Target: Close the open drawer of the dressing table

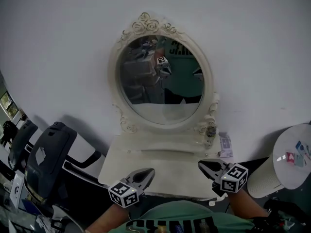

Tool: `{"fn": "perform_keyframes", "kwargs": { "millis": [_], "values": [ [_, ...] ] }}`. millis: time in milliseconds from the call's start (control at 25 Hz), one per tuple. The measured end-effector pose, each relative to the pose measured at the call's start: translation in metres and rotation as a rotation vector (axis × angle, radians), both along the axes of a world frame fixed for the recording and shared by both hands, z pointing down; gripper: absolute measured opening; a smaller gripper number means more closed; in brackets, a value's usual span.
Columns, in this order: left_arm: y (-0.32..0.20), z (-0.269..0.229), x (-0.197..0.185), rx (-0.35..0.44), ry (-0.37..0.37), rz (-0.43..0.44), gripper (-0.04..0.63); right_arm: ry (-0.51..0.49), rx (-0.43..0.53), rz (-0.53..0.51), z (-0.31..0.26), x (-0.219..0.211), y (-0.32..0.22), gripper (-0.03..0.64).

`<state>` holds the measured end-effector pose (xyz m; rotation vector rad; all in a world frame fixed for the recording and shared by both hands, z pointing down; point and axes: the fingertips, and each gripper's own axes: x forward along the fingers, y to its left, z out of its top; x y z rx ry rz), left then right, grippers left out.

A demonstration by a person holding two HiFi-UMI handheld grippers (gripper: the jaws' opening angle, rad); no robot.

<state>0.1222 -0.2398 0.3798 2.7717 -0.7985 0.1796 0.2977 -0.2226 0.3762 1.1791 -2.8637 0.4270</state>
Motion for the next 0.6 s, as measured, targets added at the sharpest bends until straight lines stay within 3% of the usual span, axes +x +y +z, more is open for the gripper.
{"fn": "perform_keyframes", "kwargs": {
  "millis": [200,400,600],
  "values": [
    [-0.022,-0.004,-0.022,0.032,0.015,0.074,0.009,0.020,0.035,0.092,-0.010,-0.018,-0.020,0.011],
    [-0.050,-0.009,-0.069,0.062,0.025,0.096,0.009,-0.096,0.007,0.220,-0.011,-0.051,-0.041,0.011],
    [-0.069,-0.022,-0.090,0.082,0.081,0.073,0.009,0.005,0.002,0.251,-0.014,-0.064,-0.055,0.011]
  ]
}}
